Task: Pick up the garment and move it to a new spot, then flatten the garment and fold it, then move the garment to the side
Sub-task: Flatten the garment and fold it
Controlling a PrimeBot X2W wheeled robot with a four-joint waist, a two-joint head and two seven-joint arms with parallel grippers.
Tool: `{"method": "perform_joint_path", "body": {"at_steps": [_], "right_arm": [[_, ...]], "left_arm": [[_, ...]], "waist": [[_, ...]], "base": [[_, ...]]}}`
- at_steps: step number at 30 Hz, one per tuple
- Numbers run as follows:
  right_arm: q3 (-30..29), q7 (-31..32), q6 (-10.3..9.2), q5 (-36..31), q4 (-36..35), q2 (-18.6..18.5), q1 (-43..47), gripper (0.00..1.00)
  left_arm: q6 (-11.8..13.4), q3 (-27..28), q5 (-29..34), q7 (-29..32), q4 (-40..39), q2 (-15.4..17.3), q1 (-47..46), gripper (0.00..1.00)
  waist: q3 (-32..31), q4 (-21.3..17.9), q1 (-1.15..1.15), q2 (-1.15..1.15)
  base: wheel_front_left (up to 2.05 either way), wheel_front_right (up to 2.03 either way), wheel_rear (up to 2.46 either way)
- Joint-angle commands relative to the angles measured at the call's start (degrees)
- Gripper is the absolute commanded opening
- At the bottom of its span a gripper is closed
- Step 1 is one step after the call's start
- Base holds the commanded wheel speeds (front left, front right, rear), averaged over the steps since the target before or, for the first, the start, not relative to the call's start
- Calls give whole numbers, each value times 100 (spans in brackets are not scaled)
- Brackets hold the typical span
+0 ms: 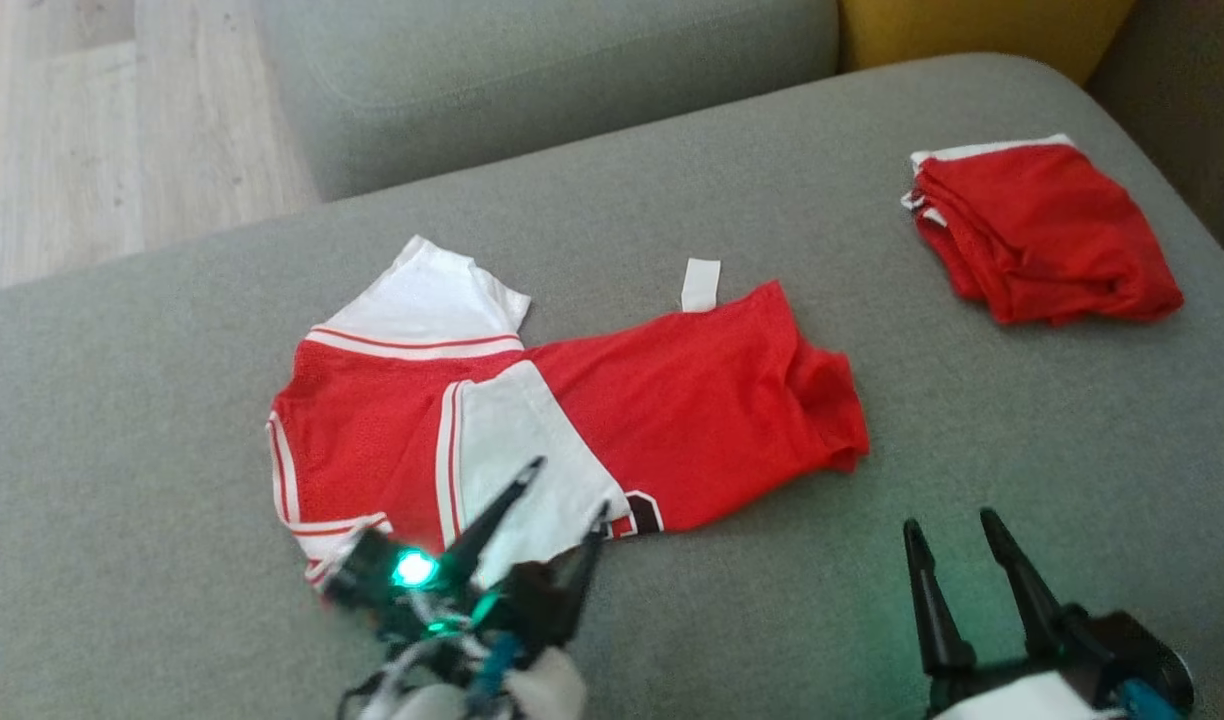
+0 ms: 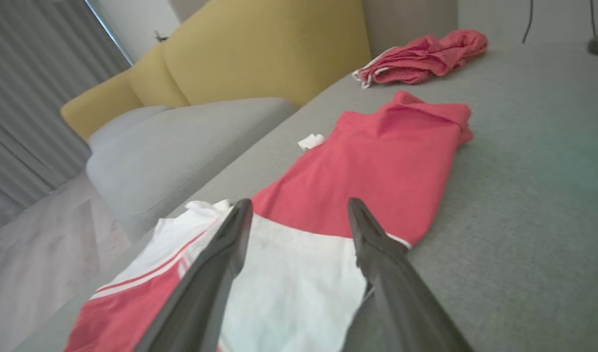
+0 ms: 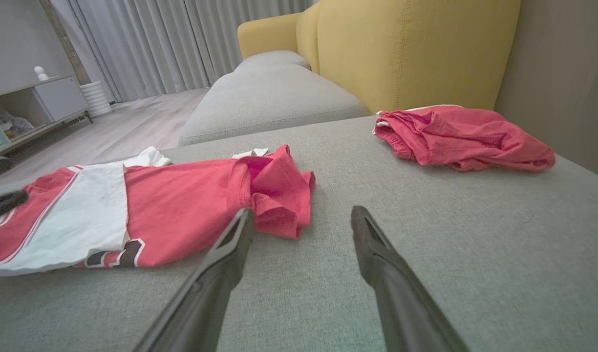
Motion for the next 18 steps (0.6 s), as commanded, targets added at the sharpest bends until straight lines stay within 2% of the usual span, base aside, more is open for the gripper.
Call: {"method": "perform_joint_path", "body": {"at_steps": [1, 6, 11, 18], "right_arm": [[166, -38, -4, 29, -158, -38, -342, 100], [189, -38, -4, 24, -153, -38, -444, 100], [202, -38, -4, 5, -130, -38, -533, 100], [206, -38, -4, 23, -118, -38, -551, 100]], "left_arm": [[10, 24, 131, 64, 71, -145, -446, 100], [-54, -265, 294, 103, 749, -424, -701, 100], [123, -339, 460, 81, 1667, -578, -1073, 100], [178, -388, 443, -63, 2299, -671, -1298, 100]], "waist": [[103, -34, 0, 0], [244, -64, 0, 0], [354, -138, 0, 0], [394, -210, 0, 0]], "base": [[0, 0, 0], [0, 0, 0], [0, 0, 0], [0, 0, 0]]}}
